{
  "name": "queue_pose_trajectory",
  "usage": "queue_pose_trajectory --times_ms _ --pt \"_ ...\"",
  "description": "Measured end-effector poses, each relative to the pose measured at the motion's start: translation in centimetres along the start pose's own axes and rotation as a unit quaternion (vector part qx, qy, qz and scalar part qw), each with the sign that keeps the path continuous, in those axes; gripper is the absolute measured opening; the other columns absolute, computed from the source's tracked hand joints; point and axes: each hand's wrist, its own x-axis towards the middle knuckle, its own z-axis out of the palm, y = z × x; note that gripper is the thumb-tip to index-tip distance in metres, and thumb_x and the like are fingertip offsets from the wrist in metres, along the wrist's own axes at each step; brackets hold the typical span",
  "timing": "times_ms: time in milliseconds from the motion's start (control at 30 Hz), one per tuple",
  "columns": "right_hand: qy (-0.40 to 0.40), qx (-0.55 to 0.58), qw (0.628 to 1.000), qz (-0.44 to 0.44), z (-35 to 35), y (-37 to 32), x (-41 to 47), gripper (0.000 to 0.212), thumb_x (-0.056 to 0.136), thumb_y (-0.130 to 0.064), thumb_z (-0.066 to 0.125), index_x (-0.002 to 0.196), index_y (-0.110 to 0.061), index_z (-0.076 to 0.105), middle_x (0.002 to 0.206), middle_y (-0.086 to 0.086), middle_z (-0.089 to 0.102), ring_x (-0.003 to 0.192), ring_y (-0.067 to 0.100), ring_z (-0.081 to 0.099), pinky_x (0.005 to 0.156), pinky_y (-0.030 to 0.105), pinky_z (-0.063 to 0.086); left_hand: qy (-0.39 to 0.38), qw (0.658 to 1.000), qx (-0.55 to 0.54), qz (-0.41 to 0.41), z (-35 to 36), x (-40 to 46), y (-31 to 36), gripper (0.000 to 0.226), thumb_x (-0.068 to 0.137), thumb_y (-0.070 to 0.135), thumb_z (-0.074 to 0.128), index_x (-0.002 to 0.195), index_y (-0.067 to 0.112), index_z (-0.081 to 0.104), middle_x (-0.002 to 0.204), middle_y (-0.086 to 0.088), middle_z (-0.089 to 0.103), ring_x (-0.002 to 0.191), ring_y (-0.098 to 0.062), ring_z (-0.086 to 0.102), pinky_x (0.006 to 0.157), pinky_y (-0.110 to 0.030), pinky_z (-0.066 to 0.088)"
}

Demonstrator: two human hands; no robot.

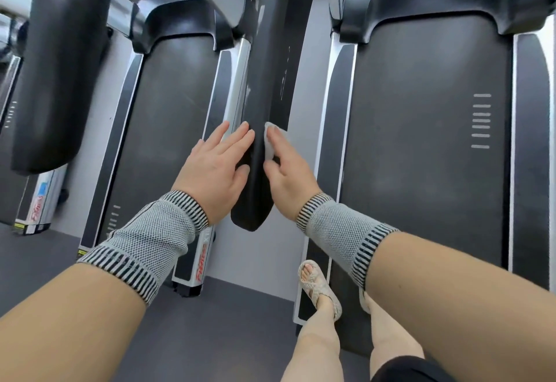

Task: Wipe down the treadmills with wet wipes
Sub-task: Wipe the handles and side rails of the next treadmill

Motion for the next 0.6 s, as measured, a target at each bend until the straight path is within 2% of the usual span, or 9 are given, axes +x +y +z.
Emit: queue_pose_trajectory --times_ms 200,333,400,500,600 --pt "-0.022 0.016 0.999 0.023 1.4 1.8 -2.4 0.055 0.099 -0.012 0.036 0.149 -0.033 0.023 0.151 -0.017 0.028 0.137 0.005 0.03 0.116 0.027 0.022 0.015 1.0 -0.007 0.003 0.0 0.0 -0.1 0.057 0.093 0.02 0.057 0.146 0.015 0.037 0.154 0.003 0.032 0.146 -0.024 0.018 0.114 -0.054 0.023" --pt "0.024 0.007 0.996 0.084 -0.5 1.6 2.3 0.051 0.101 -0.015 0.034 0.148 -0.033 0.026 0.15 -0.009 0.035 0.135 0.011 0.036 0.115 0.028 0.026 0.007 1.0 0.002 -0.002 0.0 0.1 0.2 0.056 0.094 0.021 0.056 0.146 0.015 0.036 0.154 0.003 0.032 0.147 -0.024 0.016 0.114 -0.054 0.024" --pt "0.003 0.008 0.995 0.097 -0.6 1.7 1.6 0.049 0.102 -0.018 0.034 0.148 -0.036 0.026 0.15 -0.008 0.036 0.135 0.013 0.037 0.113 0.028 0.028 0.008 1.0 -0.001 -0.001 -0.1 0.0 0.2 0.056 0.094 0.021 0.056 0.146 0.014 0.037 0.154 0.002 0.032 0.146 -0.024 0.017 0.114 -0.054 0.025" --pt "-0.048 -0.007 0.993 0.105 0.2 2.0 -2.3 0.049 0.103 -0.017 0.032 0.148 -0.034 0.025 0.15 -0.006 0.035 0.136 0.013 0.036 0.106 0.02 0.026 0.01 1.0 -0.007 -0.003 -0.3 0.0 0.2 0.056 0.093 0.02 0.057 0.146 0.013 0.038 0.153 0.001 0.033 0.146 -0.025 0.018 0.113 -0.055 0.028" --pt "-0.036 -0.019 0.993 0.111 -0.2 2.1 -0.6 0.05 0.102 -0.017 0.033 0.149 -0.031 0.023 0.15 -0.004 0.036 0.136 0.016 0.037 0.108 0.023 0.027 0.008 1.0 -0.003 0.002 -0.3 0.1 0.3 0.056 0.093 0.019 0.058 0.145 0.012 0.039 0.153 0.0 0.034 0.145 -0.027 0.02 0.111 -0.055 0.03"
